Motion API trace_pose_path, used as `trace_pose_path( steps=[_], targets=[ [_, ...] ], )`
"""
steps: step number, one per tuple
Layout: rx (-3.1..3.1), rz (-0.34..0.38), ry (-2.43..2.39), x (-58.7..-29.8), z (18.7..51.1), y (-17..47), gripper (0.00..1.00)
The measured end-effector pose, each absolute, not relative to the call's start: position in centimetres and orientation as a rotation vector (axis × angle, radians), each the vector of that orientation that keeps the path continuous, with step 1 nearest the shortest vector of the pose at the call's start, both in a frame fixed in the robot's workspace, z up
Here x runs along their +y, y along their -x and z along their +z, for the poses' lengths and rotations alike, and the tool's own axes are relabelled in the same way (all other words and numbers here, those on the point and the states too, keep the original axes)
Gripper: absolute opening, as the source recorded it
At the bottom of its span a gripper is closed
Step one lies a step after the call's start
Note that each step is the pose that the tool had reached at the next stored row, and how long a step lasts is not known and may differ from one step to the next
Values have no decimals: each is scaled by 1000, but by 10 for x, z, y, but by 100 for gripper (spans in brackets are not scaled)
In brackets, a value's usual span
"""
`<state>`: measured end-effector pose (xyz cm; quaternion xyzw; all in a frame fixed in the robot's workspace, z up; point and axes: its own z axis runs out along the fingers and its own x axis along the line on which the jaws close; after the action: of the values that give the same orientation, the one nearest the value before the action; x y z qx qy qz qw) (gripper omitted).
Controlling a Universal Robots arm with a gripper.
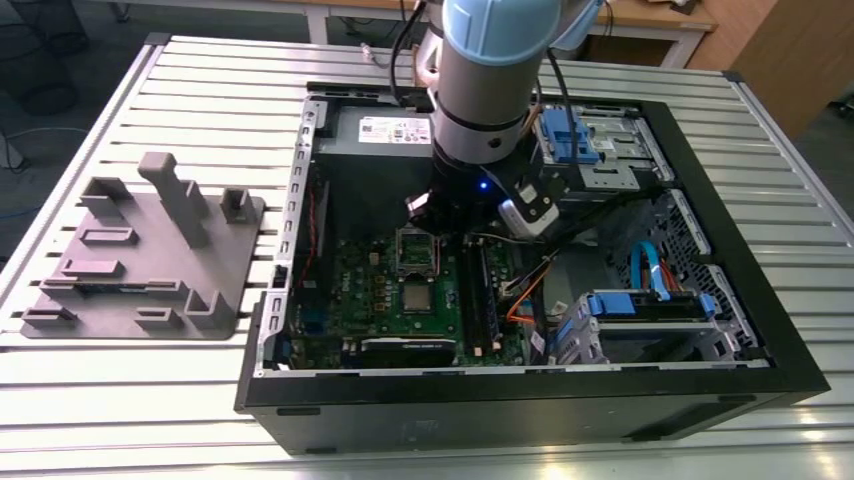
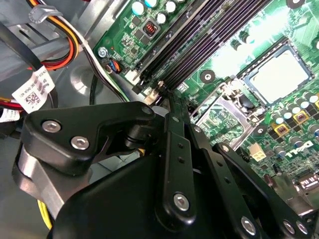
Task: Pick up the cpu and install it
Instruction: 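Close the cpu cover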
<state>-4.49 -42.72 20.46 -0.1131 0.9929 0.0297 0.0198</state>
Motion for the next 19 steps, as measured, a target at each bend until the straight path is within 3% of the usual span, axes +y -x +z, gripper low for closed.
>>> trace_pose_path(
  steps=[19],
  targets=[
    [3059,95,522,-426,203,47,11]
  ],
)
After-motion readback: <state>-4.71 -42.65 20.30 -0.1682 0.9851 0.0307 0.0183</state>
